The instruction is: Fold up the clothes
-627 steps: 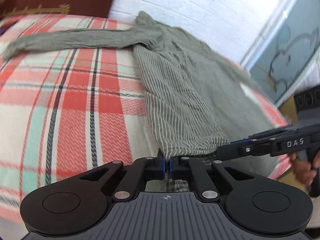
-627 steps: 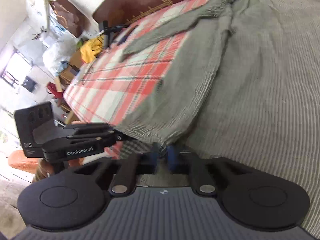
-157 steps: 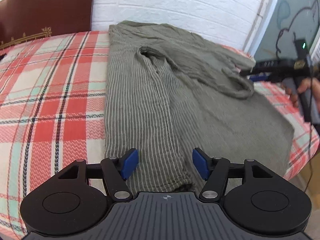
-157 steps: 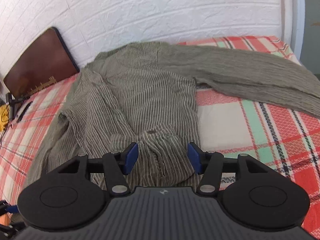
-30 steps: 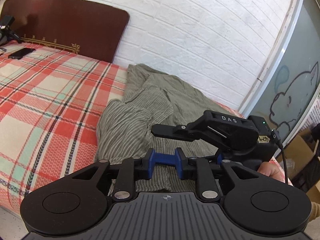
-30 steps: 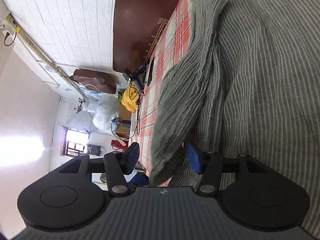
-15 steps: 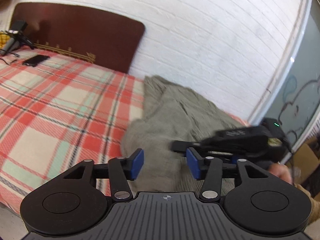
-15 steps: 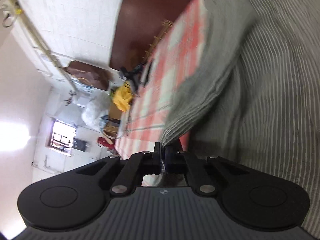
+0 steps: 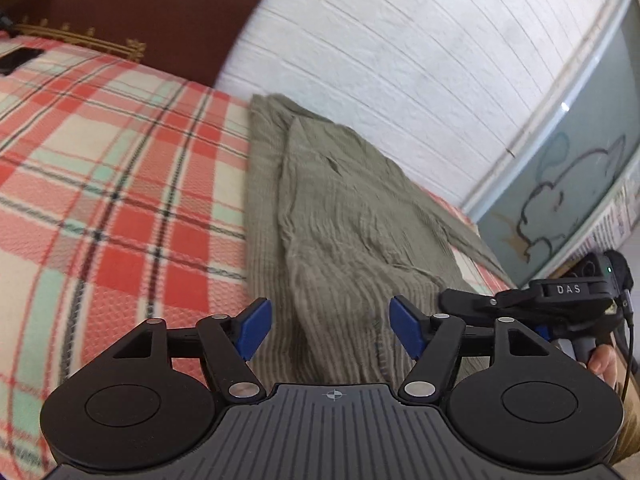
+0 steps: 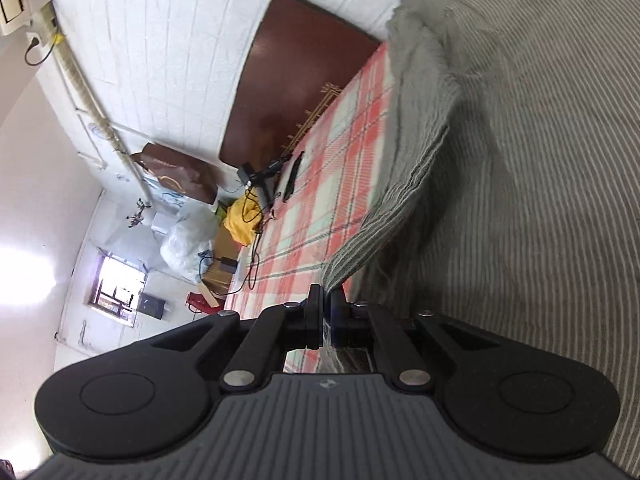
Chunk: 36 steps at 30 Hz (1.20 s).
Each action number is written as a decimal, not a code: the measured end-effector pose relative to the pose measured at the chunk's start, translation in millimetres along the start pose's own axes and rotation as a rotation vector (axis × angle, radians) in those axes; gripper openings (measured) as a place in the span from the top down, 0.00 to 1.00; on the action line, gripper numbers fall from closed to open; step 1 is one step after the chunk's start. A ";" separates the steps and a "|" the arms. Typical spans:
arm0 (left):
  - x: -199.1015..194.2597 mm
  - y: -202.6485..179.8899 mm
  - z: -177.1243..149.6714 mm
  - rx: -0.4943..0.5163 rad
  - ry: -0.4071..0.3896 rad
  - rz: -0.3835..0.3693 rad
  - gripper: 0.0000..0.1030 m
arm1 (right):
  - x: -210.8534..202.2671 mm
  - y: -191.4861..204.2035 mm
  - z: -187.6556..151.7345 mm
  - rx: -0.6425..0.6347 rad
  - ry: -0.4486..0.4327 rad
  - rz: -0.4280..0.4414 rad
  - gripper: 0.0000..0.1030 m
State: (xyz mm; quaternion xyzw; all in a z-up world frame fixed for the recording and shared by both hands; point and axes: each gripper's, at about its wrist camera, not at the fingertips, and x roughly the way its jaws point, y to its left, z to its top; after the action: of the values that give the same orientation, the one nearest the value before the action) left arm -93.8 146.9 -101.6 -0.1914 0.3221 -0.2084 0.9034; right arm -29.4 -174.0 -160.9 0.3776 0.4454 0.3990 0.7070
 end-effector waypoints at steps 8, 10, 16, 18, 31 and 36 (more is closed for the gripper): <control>28.1 -2.1 -1.7 0.036 0.116 -0.038 0.29 | -2.5 -14.7 -6.3 0.023 -0.005 -0.071 0.93; 32.3 -1.9 -4.5 0.039 0.147 -0.044 0.45 | -3.9 -18.1 -13.1 0.021 0.004 -0.100 0.84; 35.4 0.3 -4.9 -0.002 0.196 -0.071 0.83 | -0.3 -18.3 -36.9 -0.023 0.065 -0.121 0.59; 32.5 -1.5 0.5 -0.022 0.198 -0.092 0.82 | 5.9 -15.2 -39.8 -0.042 0.097 -0.120 0.82; 12.9 -19.5 -0.2 0.093 0.246 0.047 0.45 | 7.7 -13.4 -34.7 0.001 0.152 -0.113 0.93; 13.4 -10.1 -6.9 0.105 0.244 0.095 0.44 | 2.6 -19.0 -38.4 0.001 0.170 -0.148 0.79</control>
State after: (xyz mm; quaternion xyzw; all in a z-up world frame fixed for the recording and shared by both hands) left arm -91.5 130.2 -108.4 -0.1019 0.4270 -0.2037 0.8751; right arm -60.0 -172.4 -190.8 0.3088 0.5305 0.3760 0.6941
